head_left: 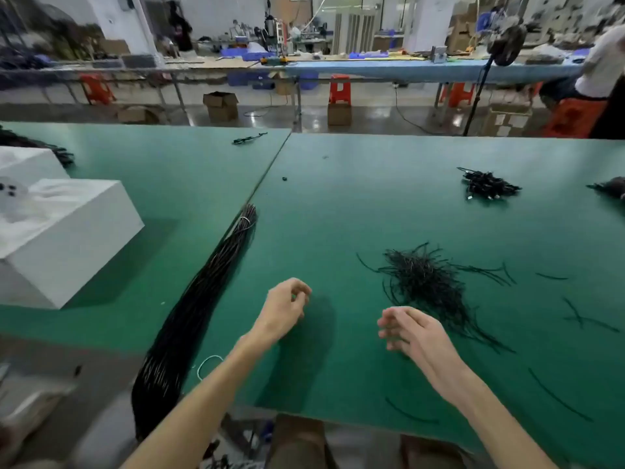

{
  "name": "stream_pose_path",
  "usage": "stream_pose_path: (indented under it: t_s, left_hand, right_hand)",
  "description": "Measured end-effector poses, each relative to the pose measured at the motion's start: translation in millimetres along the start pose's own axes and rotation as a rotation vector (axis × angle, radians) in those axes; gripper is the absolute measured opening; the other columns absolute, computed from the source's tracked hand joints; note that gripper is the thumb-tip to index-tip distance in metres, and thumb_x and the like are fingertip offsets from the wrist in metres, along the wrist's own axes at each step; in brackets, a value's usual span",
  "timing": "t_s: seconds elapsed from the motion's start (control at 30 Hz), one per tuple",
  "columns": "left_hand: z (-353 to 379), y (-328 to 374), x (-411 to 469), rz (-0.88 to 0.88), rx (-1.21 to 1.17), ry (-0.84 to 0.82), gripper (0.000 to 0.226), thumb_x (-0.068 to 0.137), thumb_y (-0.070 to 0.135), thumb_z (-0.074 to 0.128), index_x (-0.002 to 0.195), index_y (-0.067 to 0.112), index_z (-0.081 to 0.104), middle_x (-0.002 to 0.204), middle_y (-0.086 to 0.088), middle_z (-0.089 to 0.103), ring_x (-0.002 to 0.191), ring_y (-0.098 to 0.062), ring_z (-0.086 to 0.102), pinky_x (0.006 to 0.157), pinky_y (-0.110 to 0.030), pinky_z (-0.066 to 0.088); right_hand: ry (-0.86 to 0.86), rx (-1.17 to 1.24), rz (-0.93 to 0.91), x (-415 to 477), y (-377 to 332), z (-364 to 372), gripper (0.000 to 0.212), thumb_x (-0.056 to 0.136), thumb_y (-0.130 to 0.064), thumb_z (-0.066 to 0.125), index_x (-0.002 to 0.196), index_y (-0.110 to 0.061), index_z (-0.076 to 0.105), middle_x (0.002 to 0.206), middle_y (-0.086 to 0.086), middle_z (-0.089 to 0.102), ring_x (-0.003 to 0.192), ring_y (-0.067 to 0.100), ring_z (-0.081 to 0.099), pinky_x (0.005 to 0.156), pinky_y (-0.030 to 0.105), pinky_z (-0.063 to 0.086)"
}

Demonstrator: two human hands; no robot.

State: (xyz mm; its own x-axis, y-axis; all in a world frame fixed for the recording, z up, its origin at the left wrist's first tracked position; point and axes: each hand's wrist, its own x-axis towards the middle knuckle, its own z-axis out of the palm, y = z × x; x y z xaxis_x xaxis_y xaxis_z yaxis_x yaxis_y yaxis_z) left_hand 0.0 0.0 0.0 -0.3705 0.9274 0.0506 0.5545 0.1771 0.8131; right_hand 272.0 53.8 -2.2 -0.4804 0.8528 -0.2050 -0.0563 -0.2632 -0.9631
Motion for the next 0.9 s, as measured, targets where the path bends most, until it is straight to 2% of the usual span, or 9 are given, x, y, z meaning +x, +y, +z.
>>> stream_pose_path:
  t_s: [0.07, 0.1, 0.2, 0.3, 0.43, 0.53, 0.67, 0.77, 0.9]
  left_hand:
    - [-4.5, -5.3, 14.6, -0.002, 0.170, 0.165, 0.017, 0.101, 0.003, 0.052, 0.108, 0.009, 0.067, 0.103, -0.005, 0.066, 0.085, -0.022, 0.065, 0.084, -0.037, 0.053]
    - [-8.4, -11.6, 23.2, 0.002, 0.296, 0.203, 0.020, 0.101, 0.004, 0.051, 0.115, 0.007, 0.065, 0.112, -0.007, 0.063, 0.094, -0.025, 0.063, 0.088, -0.041, 0.052]
    - [-33.0, -28.8, 46.3, 0.005, 0.623, 0.308, 0.034, 0.095, -0.005, 0.052, 0.128, -0.001, 0.059, 0.126, -0.018, 0.054, 0.109, -0.034, 0.055, 0.092, -0.043, 0.048]
    - [-59.2, -37.3, 67.9, -0.056, 0.795, 0.410, 0.043, 0.092, -0.006, 0.052, 0.135, -0.002, 0.051, 0.132, -0.023, 0.050, 0.117, -0.040, 0.050, 0.099, -0.044, 0.043]
    - [-80.1, -49.7, 81.8, -0.250, 0.962, 0.327, 0.037, 0.094, 0.000, 0.054, 0.131, 0.000, 0.047, 0.134, -0.020, 0.049, 0.124, -0.035, 0.049, 0.101, -0.041, 0.043]
    - [-83.5, -55.1, 80.9, -0.252, 1.060, 0.283, 0.035, 0.088, -0.003, 0.062, 0.121, 0.004, 0.051, 0.125, -0.016, 0.054, 0.114, -0.032, 0.056, 0.095, -0.037, 0.048]
    - [-78.6, -51.8, 77.1, -0.278, 1.115, 0.219, 0.033, 0.088, -0.004, 0.062, 0.118, 0.004, 0.051, 0.123, -0.018, 0.057, 0.108, -0.032, 0.063, 0.090, -0.037, 0.050]
    - [-72.6, -43.9, 74.2, -0.258, 1.166, 0.189, 0.029, 0.091, 0.008, 0.066, 0.116, 0.008, 0.053, 0.123, -0.016, 0.060, 0.110, -0.029, 0.064, 0.095, -0.036, 0.046]
    - [-57.1, -34.6, 71.1, -0.191, 1.139, 0.182, 0.027, 0.101, 0.027, 0.053, 0.117, 0.006, 0.057, 0.123, -0.015, 0.061, 0.114, -0.032, 0.059, 0.099, -0.040, 0.041]
  right_hand:
    - [0.113, -0.055, -0.016, 12.9, 0.5, 8.2, 0.023, 0.105, -0.016, 0.055, 0.105, 0.001, 0.071, 0.101, 0.021, 0.074, 0.083, 0.024, 0.073, 0.067, 0.031, 0.060]
    - [0.146, -0.076, -0.035, 17.9, 3.3, 8.7, 0.023, 0.105, -0.016, 0.055, 0.103, 0.000, 0.071, 0.098, 0.020, 0.074, 0.082, 0.024, 0.073, 0.065, 0.030, 0.060]
    - [0.178, -0.163, -0.117, 18.1, 13.0, 6.8, 0.024, 0.105, -0.016, 0.055, 0.095, -0.001, 0.071, 0.087, 0.015, 0.074, 0.076, 0.025, 0.072, 0.060, 0.030, 0.059]
    - [0.172, -0.324, -0.222, 12.5, 21.5, 7.4, 0.028, 0.106, -0.019, 0.055, 0.087, -0.005, 0.070, 0.077, 0.009, 0.072, 0.066, 0.025, 0.069, 0.056, 0.029, 0.057]
    - [0.148, -0.385, -0.237, 15.2, 22.7, 13.1, 0.029, 0.105, -0.022, 0.057, 0.084, -0.006, 0.070, 0.073, 0.009, 0.071, 0.062, 0.028, 0.067, 0.055, 0.033, 0.057]
    - [0.161, -0.375, -0.241, 14.3, 23.3, 11.2, 0.029, 0.104, -0.023, 0.057, 0.083, -0.007, 0.070, 0.073, 0.009, 0.071, 0.061, 0.029, 0.067, 0.056, 0.035, 0.057]
    - [0.163, -0.388, -0.237, 14.3, 24.3, 11.3, 0.028, 0.104, -0.021, 0.058, 0.083, -0.008, 0.070, 0.073, 0.009, 0.072, 0.061, 0.029, 0.067, 0.055, 0.034, 0.057]
    - [0.157, -0.391, -0.249, 13.6, 23.5, 11.7, 0.026, 0.104, -0.019, 0.059, 0.083, -0.008, 0.070, 0.073, 0.008, 0.072, 0.059, 0.027, 0.067, 0.055, 0.031, 0.056]
    - [0.153, -0.395, -0.251, 13.8, 23.6, 10.9, 0.025, 0.103, -0.017, 0.059, 0.082, -0.008, 0.070, 0.073, 0.007, 0.072, 0.058, 0.025, 0.066, 0.054, 0.029, 0.055]
